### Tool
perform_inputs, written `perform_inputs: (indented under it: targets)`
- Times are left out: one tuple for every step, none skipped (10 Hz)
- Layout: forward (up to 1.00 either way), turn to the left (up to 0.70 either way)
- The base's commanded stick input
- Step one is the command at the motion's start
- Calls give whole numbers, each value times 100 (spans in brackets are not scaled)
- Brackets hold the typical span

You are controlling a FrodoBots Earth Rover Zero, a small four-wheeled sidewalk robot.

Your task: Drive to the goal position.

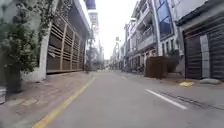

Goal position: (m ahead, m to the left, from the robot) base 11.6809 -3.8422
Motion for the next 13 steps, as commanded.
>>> perform_inputs:
  targets:
    - [100,6]
    - [100,6]
    - [100,6]
    - [100,6]
    - [100,6]
    - [100,6]
    - [100,6]
    - [100,6]
    - [100,6]
    - [100,6]
    - [100,6]
    - [100,6]
    - [100,6]
